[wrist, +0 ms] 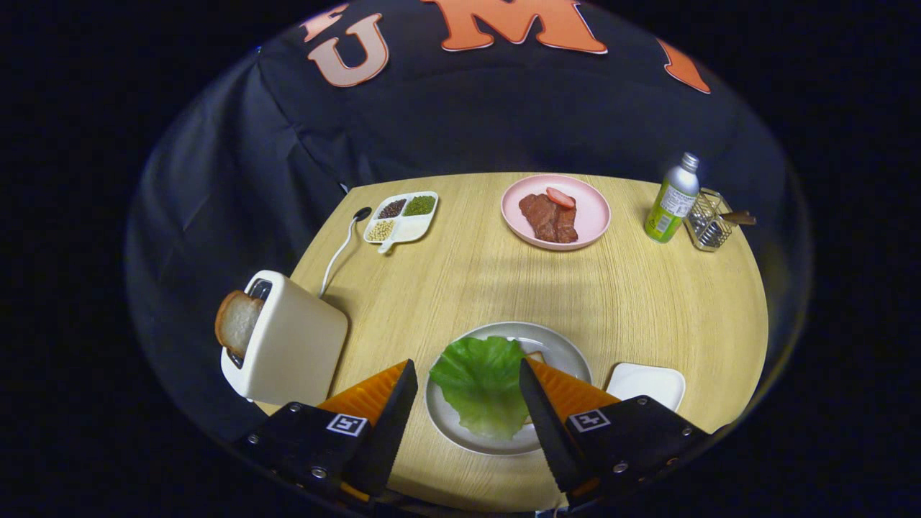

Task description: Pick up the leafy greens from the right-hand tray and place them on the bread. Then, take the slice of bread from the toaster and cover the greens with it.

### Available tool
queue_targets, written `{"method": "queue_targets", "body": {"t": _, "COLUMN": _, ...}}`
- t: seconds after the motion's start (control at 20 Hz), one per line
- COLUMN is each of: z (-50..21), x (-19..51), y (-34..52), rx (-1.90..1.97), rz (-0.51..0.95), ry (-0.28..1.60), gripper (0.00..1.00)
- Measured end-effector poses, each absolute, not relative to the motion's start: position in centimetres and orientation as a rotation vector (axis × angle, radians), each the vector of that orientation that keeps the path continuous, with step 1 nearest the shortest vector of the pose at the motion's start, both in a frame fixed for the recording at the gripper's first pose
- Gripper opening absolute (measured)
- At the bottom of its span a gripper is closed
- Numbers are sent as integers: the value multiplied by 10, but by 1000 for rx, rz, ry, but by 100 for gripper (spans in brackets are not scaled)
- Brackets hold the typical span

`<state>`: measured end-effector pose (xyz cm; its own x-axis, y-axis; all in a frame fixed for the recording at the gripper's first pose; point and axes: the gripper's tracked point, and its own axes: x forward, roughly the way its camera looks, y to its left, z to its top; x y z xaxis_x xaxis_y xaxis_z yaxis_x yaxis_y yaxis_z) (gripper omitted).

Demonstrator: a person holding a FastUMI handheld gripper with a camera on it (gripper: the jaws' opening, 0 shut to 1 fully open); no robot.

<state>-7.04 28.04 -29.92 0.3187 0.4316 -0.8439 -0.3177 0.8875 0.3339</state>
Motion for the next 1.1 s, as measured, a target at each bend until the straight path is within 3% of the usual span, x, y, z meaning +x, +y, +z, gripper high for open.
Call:
{"method": "queue_targets", "body": {"t": 0.5, "z": -227, "x": -83, "y": 389, "rx": -17, "rz": 642, "ry": 1170, "gripper": 91}}
{"method": "queue_targets", "body": {"t": 0.85, "z": -204, "x": -107, "y": 481, "rx": -11, "rz": 711, "ry": 1258, "gripper": 86}}
{"method": "queue_targets", "body": {"t": 1.1, "z": -209, "x": -121, "y": 519, "rx": 35, "rz": 674, "ry": 1363, "gripper": 81}}
